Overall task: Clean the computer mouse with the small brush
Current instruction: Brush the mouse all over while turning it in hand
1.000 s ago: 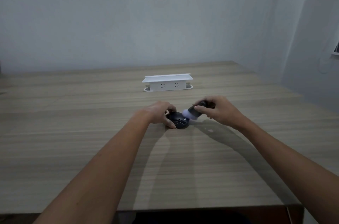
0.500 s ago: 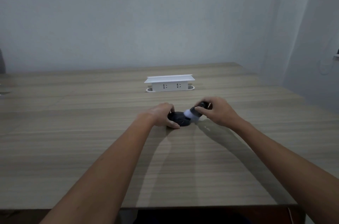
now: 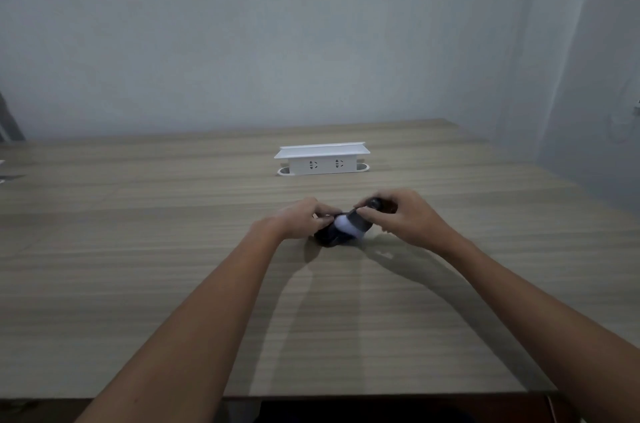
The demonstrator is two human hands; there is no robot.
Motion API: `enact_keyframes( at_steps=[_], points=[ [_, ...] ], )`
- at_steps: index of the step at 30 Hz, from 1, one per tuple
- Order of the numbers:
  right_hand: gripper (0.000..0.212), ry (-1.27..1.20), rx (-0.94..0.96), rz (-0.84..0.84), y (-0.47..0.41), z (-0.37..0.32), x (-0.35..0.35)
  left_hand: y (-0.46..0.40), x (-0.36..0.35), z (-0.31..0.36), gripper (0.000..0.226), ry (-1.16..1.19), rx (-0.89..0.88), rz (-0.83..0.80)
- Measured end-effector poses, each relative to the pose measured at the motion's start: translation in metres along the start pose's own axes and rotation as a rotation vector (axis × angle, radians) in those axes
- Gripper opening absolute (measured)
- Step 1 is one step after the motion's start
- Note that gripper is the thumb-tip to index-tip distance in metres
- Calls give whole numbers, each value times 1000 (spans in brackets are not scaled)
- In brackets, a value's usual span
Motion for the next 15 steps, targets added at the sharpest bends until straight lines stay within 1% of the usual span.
enact_keyframes(
  at_steps=[1, 2, 5, 6, 7, 10, 11, 14, 15],
  points=[
    [14, 25, -2, -27, 0, 0, -4, 0, 0, 0, 40, 4, 7, 5],
    [14, 70, -13, -12, -1, 3, -5, 1, 0, 0, 40, 10, 13, 9],
    [13, 190, -68, 153, -4, 13, 5, 0, -1, 2, 40, 51, 16, 20],
    [13, 194, -71, 174, -3, 13, 7, -1, -1, 2, 39, 55, 15, 28],
    [14, 175, -54, 160, -2, 11, 6, -2, -1, 1, 38, 56, 14, 39],
    [16, 85, -20, 23, 4, 6, -4, -6, 0, -1, 33, 64, 7, 69],
    [15, 102, -35, 29, 3, 8, -5, -7, 0, -1, 32, 67, 6, 77],
    [16, 220, -74, 134, 0, 19, 4, -7, 0, 3, 30, 84, 3, 102],
    [16, 208, -73, 134, 1, 19, 4, -8, 0, 4, 30, 84, 1, 113]
  ],
)
Point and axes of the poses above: each hand's wrist, its own y-axis away from the middle knuckle, its own x-axis out of the back of the hand, z = x × y, the point moved 5 cm from there along -y, towards the middle knuckle, and after that the axes turned 5 degrees about y, right-handed, at the moved point
